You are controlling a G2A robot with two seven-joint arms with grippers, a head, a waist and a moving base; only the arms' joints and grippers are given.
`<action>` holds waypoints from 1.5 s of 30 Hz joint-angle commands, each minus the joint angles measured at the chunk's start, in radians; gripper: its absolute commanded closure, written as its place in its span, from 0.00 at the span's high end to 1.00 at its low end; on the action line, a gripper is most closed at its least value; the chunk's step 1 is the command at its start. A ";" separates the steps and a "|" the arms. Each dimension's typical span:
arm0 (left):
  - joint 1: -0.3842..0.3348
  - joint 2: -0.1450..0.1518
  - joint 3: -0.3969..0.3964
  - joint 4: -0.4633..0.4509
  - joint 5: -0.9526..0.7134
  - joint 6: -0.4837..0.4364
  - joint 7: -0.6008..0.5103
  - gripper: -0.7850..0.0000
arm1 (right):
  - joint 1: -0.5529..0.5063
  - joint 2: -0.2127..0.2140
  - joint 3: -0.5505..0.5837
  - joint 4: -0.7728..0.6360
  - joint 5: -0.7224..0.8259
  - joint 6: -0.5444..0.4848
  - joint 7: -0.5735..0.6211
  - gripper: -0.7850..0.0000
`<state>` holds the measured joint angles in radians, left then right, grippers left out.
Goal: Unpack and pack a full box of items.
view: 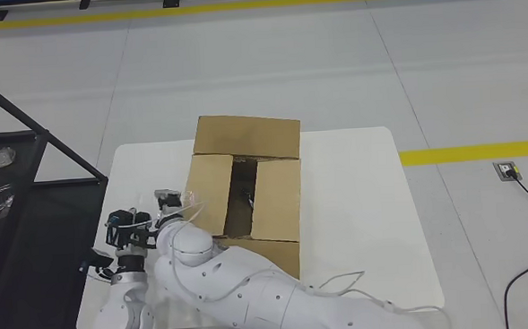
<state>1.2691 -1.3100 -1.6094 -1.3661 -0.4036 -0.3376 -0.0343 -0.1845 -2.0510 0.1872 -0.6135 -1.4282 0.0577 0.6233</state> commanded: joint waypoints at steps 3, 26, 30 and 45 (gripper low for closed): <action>0.007 -0.001 -0.001 -0.011 0.004 0.012 -0.001 0.36 | 0.007 -0.002 -0.017 0.009 0.019 0.003 0.007 0.42; 0.055 -0.006 -0.005 -0.096 0.032 0.040 -0.001 0.36 | 0.016 -0.001 -0.017 0.036 0.093 0.041 -0.045 0.38; 0.050 -0.007 -0.010 -0.089 0.013 0.051 -0.004 0.36 | 0.015 -0.001 -0.017 0.034 0.090 0.041 -0.047 0.39; 0.031 -0.006 -0.043 -0.065 -0.038 0.090 -0.020 0.36 | 0.021 0.004 -0.013 0.034 0.145 -0.002 -0.095 0.45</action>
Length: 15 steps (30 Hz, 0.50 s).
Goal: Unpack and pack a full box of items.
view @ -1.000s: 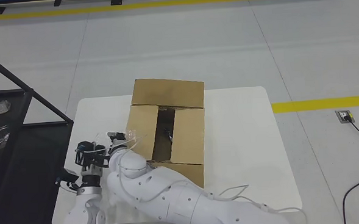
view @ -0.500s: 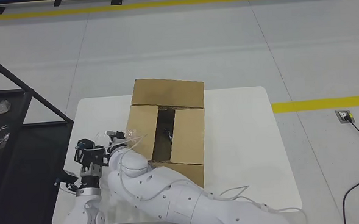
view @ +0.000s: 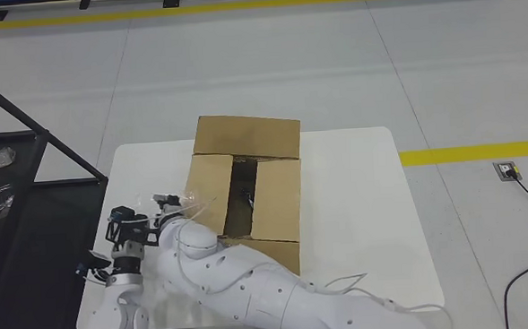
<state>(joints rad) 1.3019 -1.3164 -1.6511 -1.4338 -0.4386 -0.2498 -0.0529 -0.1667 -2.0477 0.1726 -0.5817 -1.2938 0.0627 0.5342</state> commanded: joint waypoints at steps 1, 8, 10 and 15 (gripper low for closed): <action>-0.003 0.000 -0.004 0.004 -0.004 0.004 -0.001 0.36 | 0.005 0.002 0.004 0.003 0.022 -0.015 -0.014 0.45; -0.012 0.000 -0.012 0.022 -0.011 0.007 -0.011 0.36 | 0.032 0.017 0.053 0.043 0.157 -0.134 -0.139 0.44; -0.014 0.000 -0.013 0.028 -0.013 0.008 -0.012 0.36 | 0.039 0.020 0.065 0.058 0.196 -0.183 -0.169 0.44; -0.016 0.000 -0.017 0.030 -0.017 0.011 -0.020 0.36 | 0.056 0.021 0.066 0.094 0.235 -0.229 -0.178 0.45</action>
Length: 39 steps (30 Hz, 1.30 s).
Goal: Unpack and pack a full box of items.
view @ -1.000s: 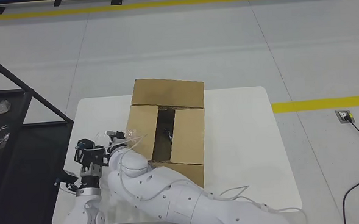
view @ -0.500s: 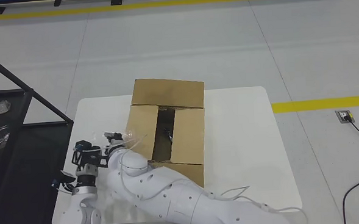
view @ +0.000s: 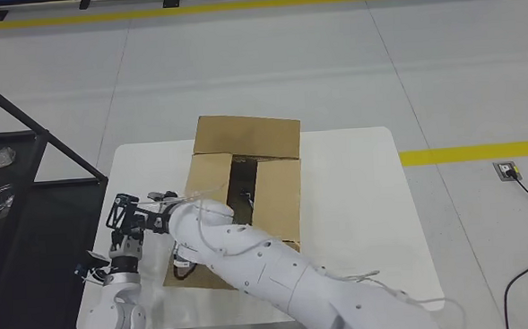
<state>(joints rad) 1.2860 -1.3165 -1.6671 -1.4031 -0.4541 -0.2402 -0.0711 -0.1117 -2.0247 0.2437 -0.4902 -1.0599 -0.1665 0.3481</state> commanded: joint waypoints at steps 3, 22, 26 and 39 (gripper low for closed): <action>0.003 0.000 -0.002 -0.007 -0.001 0.000 -0.006 0.35 | 0.003 -0.006 -0.026 0.000 -0.006 0.013 0.028 0.44; 0.018 -0.001 -0.009 -0.029 0.002 0.011 -0.013 0.35 | 0.002 -0.013 -0.054 -0.014 -0.051 0.056 0.066 0.04; 0.016 -0.001 -0.009 -0.027 0.003 0.012 -0.012 0.35 | 0.003 -0.013 -0.053 -0.012 -0.049 0.056 0.064 0.00; -0.014 0.001 -0.019 0.028 0.005 0.023 -0.029 0.38 | 0.024 0.002 0.009 0.061 0.138 0.058 -0.008 0.30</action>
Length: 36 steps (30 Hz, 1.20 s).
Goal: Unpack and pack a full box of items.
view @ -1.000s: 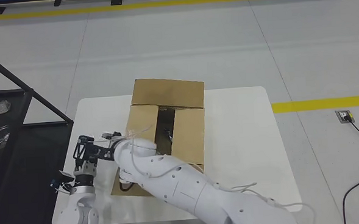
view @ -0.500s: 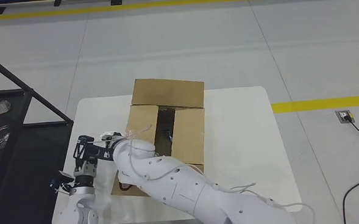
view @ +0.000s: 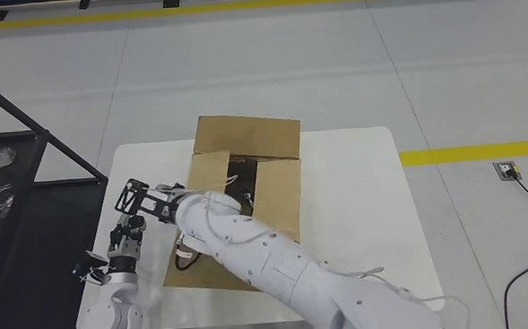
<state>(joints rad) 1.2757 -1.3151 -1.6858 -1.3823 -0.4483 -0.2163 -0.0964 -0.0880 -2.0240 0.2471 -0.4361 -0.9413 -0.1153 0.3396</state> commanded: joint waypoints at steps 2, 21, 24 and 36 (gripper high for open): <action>-0.007 0.000 -0.001 0.012 0.000 -0.002 -0.004 0.39 | 0.001 0.004 0.021 0.022 0.055 0.015 -0.018 0.25; -0.009 -0.001 0.008 0.019 0.019 -0.012 -0.008 0.38 | 0.033 0.028 0.172 0.197 0.302 -0.314 -0.055 0.00; -0.011 -0.001 0.009 0.022 0.027 -0.011 -0.008 0.38 | 0.033 0.028 0.172 0.197 0.302 -0.314 -0.055 0.00; -0.024 -0.001 0.013 0.039 0.040 -0.015 -0.012 0.38 | 0.013 0.056 0.315 0.236 0.573 -0.377 0.116 0.00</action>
<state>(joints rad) 1.2521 -1.3158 -1.6724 -1.3464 -0.4080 -0.2299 -0.1072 -0.0758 -1.9718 0.5406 -0.2047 -0.4167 -0.4848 0.4112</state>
